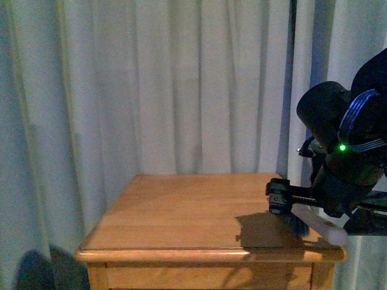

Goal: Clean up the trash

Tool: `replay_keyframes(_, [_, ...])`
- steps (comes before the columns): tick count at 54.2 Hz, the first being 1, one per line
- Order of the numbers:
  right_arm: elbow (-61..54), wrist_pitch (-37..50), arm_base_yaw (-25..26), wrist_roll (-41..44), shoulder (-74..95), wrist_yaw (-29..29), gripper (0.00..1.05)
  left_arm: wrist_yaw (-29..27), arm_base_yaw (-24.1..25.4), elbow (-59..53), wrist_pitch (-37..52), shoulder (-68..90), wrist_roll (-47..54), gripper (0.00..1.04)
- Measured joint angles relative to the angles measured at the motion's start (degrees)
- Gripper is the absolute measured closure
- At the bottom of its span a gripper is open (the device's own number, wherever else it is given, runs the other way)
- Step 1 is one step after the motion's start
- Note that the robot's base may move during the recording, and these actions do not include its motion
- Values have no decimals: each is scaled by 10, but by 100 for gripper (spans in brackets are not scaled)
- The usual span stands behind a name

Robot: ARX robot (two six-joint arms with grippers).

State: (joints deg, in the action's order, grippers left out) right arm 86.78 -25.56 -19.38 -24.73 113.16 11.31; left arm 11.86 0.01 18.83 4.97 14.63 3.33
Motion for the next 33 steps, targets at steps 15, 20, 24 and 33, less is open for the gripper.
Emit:
replay_keyframes(15, [7,-2,-2,-10,23,0,26,0,0,0,0,0,0,77])
replay_keyframes(20, [7,-2,-2,-10,25,0,40,0,0,0,0,0,0,77])
replay_keyframes(24, [7,-1,-2,-10,26,1,51,0,0,0,0,0,0,77])
replay_keyframes(33, [6,6,-1,-9,26,3,75,0,0,0,0,0,0,77])
